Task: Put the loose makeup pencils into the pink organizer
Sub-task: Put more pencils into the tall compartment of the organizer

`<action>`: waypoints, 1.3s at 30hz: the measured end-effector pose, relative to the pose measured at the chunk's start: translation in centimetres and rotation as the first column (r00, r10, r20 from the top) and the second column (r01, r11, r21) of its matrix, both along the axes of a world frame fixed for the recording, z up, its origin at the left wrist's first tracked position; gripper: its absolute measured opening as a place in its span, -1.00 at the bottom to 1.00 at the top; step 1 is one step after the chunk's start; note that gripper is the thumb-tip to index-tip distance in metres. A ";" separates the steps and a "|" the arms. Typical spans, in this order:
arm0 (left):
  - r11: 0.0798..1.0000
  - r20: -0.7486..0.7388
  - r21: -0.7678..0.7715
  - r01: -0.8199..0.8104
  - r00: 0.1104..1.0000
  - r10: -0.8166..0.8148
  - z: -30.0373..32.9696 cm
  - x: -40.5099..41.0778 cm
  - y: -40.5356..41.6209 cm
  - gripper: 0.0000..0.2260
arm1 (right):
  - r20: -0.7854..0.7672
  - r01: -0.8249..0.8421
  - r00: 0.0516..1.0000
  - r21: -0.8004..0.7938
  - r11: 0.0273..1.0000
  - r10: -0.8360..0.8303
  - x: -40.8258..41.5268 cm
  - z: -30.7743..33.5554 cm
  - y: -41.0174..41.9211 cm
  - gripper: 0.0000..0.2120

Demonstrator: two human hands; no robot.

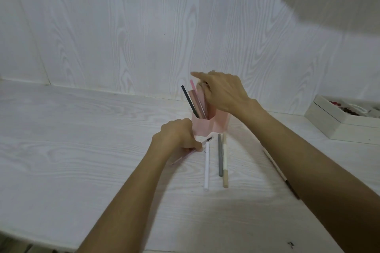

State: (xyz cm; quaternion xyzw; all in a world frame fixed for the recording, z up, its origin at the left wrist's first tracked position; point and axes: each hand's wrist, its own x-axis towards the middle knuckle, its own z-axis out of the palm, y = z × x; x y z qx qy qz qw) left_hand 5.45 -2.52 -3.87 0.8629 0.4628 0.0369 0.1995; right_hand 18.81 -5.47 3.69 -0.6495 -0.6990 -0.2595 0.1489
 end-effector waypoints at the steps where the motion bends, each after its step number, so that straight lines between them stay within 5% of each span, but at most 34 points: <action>1: 1.000 -0.011 0.023 0.001 1.000 -0.001 0.1 0.0 -0.1 -0.56 | -0.061 -0.003 0.998 -0.011 1.000 0.003 0.1 0.2 -0.4 -0.55; 4: 0.991 -0.057 0.132 0.019 0.998 -0.012 0.2 0.3 -0.8 -0.59 | -0.343 0.010 0.939 0.034 0.999 0.002 0.6 1.1 -2.5 -0.69; 8: 0.986 -0.093 0.156 0.051 0.995 -0.037 0.7 0.3 -1.1 -0.60 | -0.686 0.042 0.725 -0.046 0.998 -0.062 3.0 0.9 -6.0 -0.87; 13: 0.976 -0.065 -0.171 0.133 0.987 -0.146 2.6 -1.5 -0.3 -0.82 | -0.629 0.007 0.592 -0.621 0.784 -0.503 4.7 -3.0 -7.4 -0.89; 18: 0.963 0.328 -0.204 0.174 0.939 -0.100 4.7 -3.5 0.0 -0.90 | -0.726 -0.048 0.490 -0.575 0.817 -0.483 4.8 -7.2 -6.3 -0.74; 20: 0.982 0.581 -0.148 0.118 0.814 -0.011 5.0 -3.3 0.0 -0.90 | -0.773 -0.056 0.430 -0.539 0.840 -0.467 5.0 -7.7 -6.2 -0.61; 23: 0.997 0.876 -0.074 0.026 0.480 0.053 5.3 -1.7 -0.7 -0.95 | -0.813 -0.057 0.380 -0.496 0.866 -0.441 5.2 -8.6 -6.0 -0.44; 25: 0.998 0.961 -0.064 -0.014 0.269 0.066 5.6 -0.7 -1.1 -0.97 | -0.814 -0.049 0.393 -0.484 0.874 -0.429 5.2 -9.0 -5.9 -0.48; 27: 0.996 0.983 -0.034 -0.082 0.178 0.048 5.5 0.3 -1.1 -0.93 | -0.825 -0.054 0.392 -0.464 0.884 -0.408 5.2 -9.2 -5.9 -0.54; 32: 0.896 0.847 0.165 -0.412 0.525 0.086 3.6 1.8 -0.3 -0.94 | -0.872 -0.089 0.322 -0.415 0.905 -0.369 5.1 -9.0 -6.5 -0.65; 39: 0.896 0.654 0.194 -0.399 0.734 0.185 2.5 2.8 0.1 -0.84 | -0.896 -0.080 0.271 -0.386 0.919 -0.352 4.9 -8.6 -6.9 -0.69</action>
